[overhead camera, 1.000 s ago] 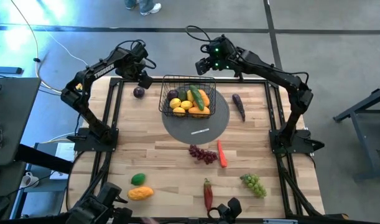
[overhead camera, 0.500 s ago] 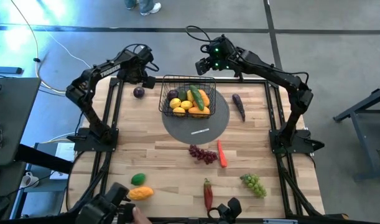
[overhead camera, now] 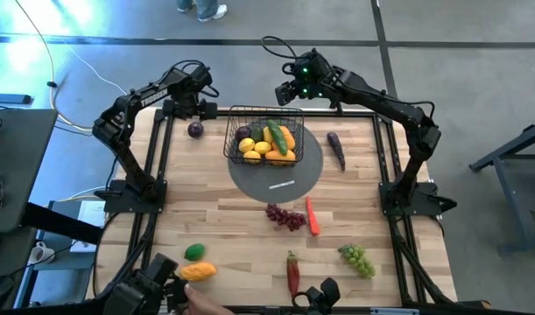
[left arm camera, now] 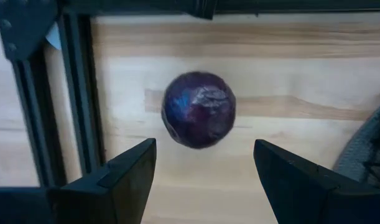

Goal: Build produce basket
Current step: Put the purple onion into the black wire basket, then put the yellow mango into the black wire basket

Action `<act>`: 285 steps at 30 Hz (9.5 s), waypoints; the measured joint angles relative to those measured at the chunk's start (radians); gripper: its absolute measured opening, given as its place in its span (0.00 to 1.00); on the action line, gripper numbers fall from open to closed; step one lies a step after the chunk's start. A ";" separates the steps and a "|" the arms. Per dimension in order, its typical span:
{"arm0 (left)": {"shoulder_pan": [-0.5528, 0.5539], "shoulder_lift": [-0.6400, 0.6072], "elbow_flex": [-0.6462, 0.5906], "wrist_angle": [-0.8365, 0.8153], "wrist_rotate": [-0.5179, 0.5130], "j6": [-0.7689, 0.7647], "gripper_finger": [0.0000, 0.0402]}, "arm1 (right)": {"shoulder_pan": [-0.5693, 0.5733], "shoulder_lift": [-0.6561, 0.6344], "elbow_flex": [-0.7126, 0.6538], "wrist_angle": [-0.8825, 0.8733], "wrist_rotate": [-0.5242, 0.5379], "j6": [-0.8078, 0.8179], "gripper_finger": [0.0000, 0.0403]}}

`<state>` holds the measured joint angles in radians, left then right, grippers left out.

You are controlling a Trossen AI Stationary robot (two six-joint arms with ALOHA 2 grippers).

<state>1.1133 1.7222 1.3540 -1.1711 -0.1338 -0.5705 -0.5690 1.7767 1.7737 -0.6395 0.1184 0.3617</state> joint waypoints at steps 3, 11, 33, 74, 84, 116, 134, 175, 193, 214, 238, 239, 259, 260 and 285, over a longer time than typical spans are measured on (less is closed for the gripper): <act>-0.001 0.000 0.000 -0.004 0.010 -0.038 0.66 | 0.000 0.000 0.000 0.000 0.000 0.000 0.52; -0.001 0.000 -0.001 -0.032 0.017 -0.151 0.74 | 0.000 0.000 0.000 0.000 0.000 0.000 0.52; 0.010 0.122 -0.001 -0.007 0.062 -0.477 0.86 | 0.000 0.000 0.000 0.000 -0.003 0.000 0.52; 0.018 0.140 -0.141 0.178 -0.009 -0.596 0.77 | 0.000 0.000 0.000 0.000 0.000 0.000 0.52; 0.019 0.119 -0.142 0.183 0.028 -0.531 0.59 | 0.000 0.000 0.000 0.000 0.000 0.000 0.52; -0.290 -0.168 -0.141 0.632 -0.032 0.004 0.59 | 0.000 0.000 0.000 0.000 -0.003 0.000 0.52; -0.414 -0.115 -0.141 0.682 -0.031 0.157 0.59 | 0.000 0.000 0.000 0.000 0.000 0.000 0.52; -0.391 -0.171 -0.141 0.612 0.037 0.399 0.99 | 0.000 0.000 0.000 0.000 -0.001 0.000 0.52; -0.471 -0.423 -0.141 0.293 0.064 0.372 1.00 | 0.000 0.000 0.000 0.000 -0.005 0.000 0.52; -0.898 -0.557 -0.140 0.070 0.088 0.034 1.00 | 0.009 0.000 0.000 -0.024 -0.210 0.182 0.52; -1.547 -0.556 -0.140 0.066 0.086 -0.224 1.00 | 0.319 -0.004 0.000 -0.052 -0.250 0.188 0.52; -1.570 -0.556 -0.140 0.069 0.086 -0.227 1.00 | 0.331 -0.009 0.000 -0.053 -0.250 0.188 0.52; -1.767 -0.454 -0.141 0.077 0.036 -0.423 1.00 | 0.575 -0.082 0.000 -0.149 -0.094 0.395 0.52; -1.779 -0.439 -0.141 0.076 0.035 -0.424 1.00 | 0.582 -0.082 0.000 -0.152 -0.083 0.404 0.52; -2.017 -0.073 -0.141 0.254 -0.006 -0.529 1.00 | 0.607 -0.082 0.000 -0.172 -0.015 0.517 0.52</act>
<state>-0.9041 1.6491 1.2129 -0.9173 -0.1398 -1.0990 0.0384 1.6943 1.7737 -0.8117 0.1032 0.8790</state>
